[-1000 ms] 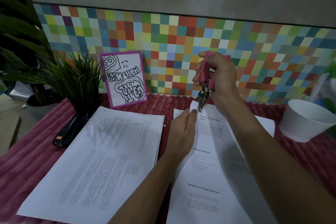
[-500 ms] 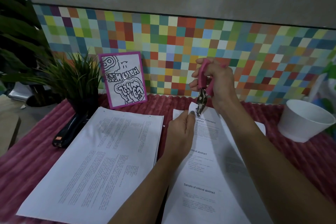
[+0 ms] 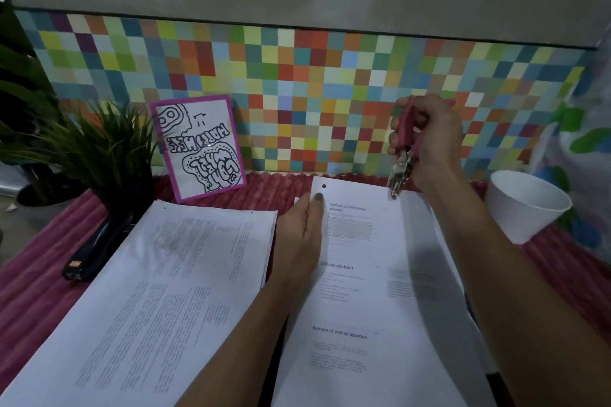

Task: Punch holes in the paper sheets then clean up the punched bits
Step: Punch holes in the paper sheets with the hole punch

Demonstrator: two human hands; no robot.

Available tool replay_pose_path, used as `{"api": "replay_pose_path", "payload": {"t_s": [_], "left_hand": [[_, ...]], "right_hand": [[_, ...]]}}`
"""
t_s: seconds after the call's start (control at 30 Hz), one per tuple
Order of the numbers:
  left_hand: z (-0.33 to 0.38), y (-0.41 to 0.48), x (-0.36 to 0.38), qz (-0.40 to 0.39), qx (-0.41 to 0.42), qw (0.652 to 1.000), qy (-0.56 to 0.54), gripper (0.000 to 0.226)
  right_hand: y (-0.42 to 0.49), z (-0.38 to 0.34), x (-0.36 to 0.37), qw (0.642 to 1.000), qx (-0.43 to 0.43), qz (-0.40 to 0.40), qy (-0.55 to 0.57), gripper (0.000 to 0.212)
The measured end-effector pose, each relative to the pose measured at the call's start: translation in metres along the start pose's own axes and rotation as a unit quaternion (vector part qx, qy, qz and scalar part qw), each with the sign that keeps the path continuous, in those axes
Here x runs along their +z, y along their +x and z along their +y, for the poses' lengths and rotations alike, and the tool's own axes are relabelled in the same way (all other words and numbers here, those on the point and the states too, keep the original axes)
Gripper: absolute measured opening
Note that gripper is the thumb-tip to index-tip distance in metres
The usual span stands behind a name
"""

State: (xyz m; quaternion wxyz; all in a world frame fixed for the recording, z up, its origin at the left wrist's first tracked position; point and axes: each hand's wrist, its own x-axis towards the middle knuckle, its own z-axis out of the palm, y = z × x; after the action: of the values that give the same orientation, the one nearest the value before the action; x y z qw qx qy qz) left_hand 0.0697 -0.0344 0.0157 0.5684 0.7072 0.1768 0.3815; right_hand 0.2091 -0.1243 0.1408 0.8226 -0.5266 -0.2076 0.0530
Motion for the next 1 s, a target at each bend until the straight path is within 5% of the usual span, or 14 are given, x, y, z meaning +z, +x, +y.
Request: {"api": "replay_pose_path", "payload": {"t_s": [0.27,1.0], "left_hand": [[0.003,-0.003,0.004,0.029,-0.010,1.000,-0.003,0.029],[0.006,-0.004,0.004,0.037,0.008,0.999,0.021,0.026]], "right_hand": [[-0.003,-0.003,-0.001,1.000,0.004,-0.011,0.025,0.035],[-0.006,0.005,0.017,0.996,-0.085,0.021,-0.014,0.042]]}}
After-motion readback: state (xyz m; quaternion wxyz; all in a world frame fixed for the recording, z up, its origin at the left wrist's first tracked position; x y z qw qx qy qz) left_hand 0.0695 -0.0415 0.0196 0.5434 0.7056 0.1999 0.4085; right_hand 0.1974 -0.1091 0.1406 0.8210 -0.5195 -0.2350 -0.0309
